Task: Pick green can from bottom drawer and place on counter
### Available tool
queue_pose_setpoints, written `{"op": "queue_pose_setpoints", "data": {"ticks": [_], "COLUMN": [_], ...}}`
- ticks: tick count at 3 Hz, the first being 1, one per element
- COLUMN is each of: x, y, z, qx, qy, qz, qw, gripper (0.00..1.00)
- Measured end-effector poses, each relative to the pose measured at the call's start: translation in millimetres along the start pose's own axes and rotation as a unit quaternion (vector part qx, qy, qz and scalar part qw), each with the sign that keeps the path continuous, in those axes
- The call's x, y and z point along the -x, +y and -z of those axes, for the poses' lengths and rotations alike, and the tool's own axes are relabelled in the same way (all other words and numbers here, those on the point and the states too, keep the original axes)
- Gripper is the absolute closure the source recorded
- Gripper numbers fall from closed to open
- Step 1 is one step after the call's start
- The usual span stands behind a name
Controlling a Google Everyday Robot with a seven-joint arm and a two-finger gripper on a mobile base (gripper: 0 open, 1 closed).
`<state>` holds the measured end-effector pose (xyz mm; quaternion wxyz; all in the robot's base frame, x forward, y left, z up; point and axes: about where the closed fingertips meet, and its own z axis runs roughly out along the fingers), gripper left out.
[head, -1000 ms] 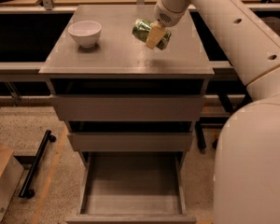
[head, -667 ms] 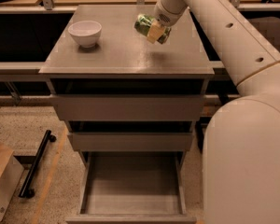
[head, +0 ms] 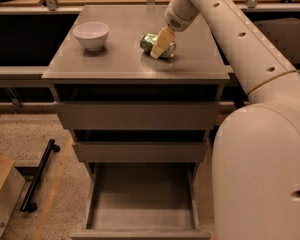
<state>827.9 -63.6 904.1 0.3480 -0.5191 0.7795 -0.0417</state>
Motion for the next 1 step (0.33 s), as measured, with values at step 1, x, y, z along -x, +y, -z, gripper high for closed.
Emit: {"op": "queue_pose_setpoints", "data": {"ticks": [1], "x": [0.0], "y": [0.1], "z": [-0.1], "qx": [0.0], "qy": [0.0], "qz": [0.0], "qw": [1.0], "gripper": [0.0]}}
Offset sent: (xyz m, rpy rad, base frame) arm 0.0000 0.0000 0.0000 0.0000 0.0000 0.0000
